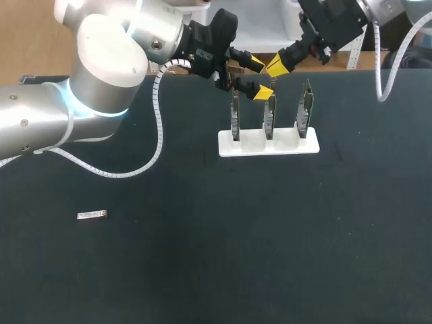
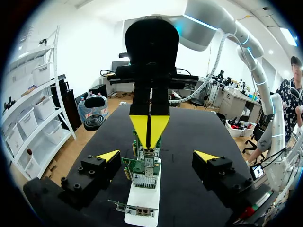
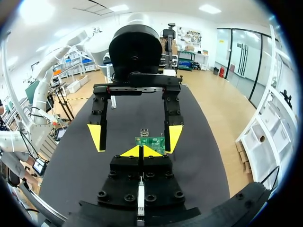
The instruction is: Pick up the optical module with the left hand, and insert it into the network port with the right hand.
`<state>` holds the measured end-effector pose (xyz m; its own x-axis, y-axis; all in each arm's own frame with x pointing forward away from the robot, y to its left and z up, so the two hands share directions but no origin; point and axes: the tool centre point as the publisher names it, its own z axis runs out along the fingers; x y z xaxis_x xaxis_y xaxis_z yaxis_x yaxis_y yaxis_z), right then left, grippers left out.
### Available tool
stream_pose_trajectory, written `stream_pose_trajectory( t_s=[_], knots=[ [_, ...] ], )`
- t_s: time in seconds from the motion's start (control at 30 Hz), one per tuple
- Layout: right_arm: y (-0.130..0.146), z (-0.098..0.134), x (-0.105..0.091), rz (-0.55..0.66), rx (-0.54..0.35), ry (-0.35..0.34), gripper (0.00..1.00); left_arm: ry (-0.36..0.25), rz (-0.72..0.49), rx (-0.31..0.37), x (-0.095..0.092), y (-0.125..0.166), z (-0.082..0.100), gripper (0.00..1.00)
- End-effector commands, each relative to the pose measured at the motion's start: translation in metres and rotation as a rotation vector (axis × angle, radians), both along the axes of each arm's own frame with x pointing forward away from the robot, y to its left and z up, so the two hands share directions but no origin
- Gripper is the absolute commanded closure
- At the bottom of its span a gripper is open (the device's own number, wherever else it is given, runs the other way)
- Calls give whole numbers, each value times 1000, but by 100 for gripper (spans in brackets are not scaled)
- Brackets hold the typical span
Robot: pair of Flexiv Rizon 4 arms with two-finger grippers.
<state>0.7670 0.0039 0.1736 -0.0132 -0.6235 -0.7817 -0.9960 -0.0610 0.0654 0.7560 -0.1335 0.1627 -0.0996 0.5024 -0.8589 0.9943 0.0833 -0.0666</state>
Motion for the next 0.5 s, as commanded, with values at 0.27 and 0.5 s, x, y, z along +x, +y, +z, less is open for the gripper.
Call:
stream_pose_trajectory(
  t_s=[0.27,0.5],
  knots=[
    [-1,-3,1,-2,-1,6,100,-3,2,-1,-1,0,-1,0],
    [-1,-7,0,-6,0,20,100,-3,2,-1,-1,0,-1,0]
  ],
)
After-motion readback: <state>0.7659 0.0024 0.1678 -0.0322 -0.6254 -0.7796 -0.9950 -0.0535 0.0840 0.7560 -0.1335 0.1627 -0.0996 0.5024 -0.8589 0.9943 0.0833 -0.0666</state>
